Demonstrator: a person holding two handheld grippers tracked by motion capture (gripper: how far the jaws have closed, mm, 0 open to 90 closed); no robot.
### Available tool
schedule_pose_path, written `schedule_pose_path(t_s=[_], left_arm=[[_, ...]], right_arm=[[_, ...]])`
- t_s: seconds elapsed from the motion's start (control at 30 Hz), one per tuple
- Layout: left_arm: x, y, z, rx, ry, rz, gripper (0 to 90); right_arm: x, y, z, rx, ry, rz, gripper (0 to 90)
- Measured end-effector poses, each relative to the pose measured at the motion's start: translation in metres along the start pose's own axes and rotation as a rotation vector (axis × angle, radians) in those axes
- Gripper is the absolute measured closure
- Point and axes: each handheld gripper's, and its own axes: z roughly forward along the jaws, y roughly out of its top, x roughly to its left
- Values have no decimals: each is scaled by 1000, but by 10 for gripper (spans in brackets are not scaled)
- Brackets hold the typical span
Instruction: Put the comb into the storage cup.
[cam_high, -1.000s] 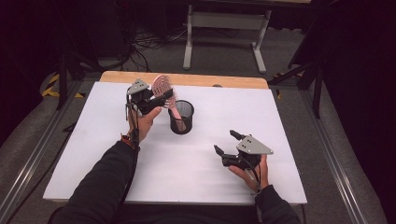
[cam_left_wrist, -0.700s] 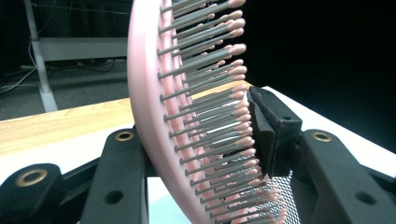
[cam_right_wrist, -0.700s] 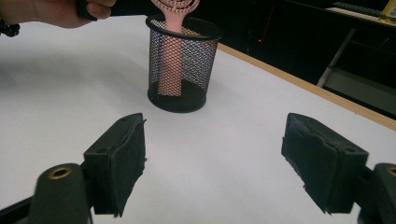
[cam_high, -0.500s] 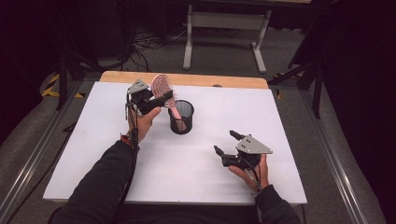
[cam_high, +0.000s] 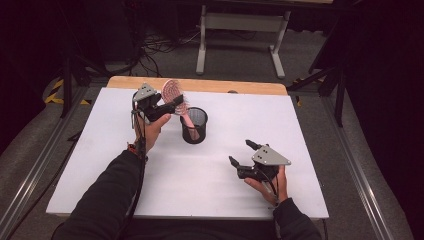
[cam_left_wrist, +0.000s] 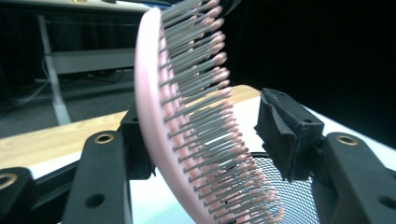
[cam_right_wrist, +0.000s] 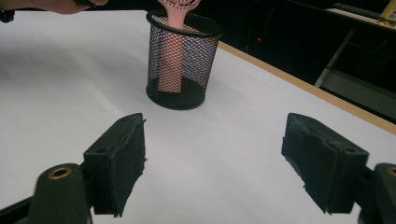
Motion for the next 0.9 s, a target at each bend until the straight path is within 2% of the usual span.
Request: schedule_pose_path(t_s=[0.17,0.37,0.4,0.43,0.6,0.63,0.67,0.8,0.9], left_arm=[[-3,7,-6,-20,22,45,358],[-4,12,-13,-42,49,74,296],[-4,13,-14,-48,46,71,291],[-5,16,-17,-53,50,91,277],[-9,21,-21,-63,48,119,242],[-10,25,-23,-49,53,144,230],[-10,27,-23,-50,52,150,216],[-11,31,-27,-58,53,159,199],[-12,34,-31,-48,39,171,177]], right_arm=[[0,1,0,-2,2,-3,222],[0,1,-1,-4,-2,-4,222],[0,1,-1,-4,-3,-5,222],[0,2,-1,-7,-4,-5,222],[0,3,-2,-8,-6,-6,222],[0,3,-3,-13,-8,-10,222],[0,4,-3,-15,-11,-9,222],[0,4,-4,-16,-14,-12,222],[0,5,-5,-21,-14,-20,222]])
